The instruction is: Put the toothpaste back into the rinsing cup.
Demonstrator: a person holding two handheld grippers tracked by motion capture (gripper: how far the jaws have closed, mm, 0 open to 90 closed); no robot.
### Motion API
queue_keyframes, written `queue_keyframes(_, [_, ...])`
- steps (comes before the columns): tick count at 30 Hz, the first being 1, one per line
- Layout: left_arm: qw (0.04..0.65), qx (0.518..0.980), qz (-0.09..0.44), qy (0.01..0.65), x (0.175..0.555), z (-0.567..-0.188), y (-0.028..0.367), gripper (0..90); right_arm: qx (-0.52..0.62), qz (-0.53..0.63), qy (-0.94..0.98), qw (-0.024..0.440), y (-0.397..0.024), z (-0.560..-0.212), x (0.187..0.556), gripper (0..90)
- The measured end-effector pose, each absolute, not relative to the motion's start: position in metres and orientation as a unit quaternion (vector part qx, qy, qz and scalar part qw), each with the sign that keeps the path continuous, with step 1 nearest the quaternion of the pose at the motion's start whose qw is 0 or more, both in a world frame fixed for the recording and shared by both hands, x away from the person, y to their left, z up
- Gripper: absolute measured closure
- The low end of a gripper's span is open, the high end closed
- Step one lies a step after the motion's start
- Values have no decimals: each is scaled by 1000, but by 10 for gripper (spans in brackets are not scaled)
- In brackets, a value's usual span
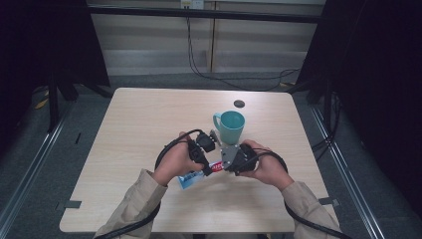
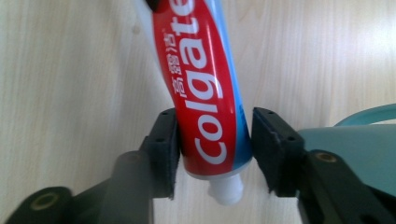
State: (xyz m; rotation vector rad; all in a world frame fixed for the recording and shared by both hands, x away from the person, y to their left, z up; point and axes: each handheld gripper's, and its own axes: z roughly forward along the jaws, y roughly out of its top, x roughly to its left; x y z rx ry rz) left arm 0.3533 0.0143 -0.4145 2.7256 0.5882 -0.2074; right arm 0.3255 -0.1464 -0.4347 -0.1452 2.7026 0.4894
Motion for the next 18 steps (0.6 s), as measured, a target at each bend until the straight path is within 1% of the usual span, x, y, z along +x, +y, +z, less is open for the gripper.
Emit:
queue_keyframes(4, [181,961,-75,197,354,-415,16,706,-55,165,966,192,-144,-432,323,584])
queue_keyframes(7, [191,960,-70,191,354,-418,19,690,-70,161,966,191,-143,-430,321,629])
queue_keyframes(9, [195,958,-76,195,354,-421,21,680,-64,154,968,189,-141,-429,318,642])
queue_keyframes(18, [212,956,-67,189,355,-422,25,659,-65,153,966,200,-139,-426,314,677])
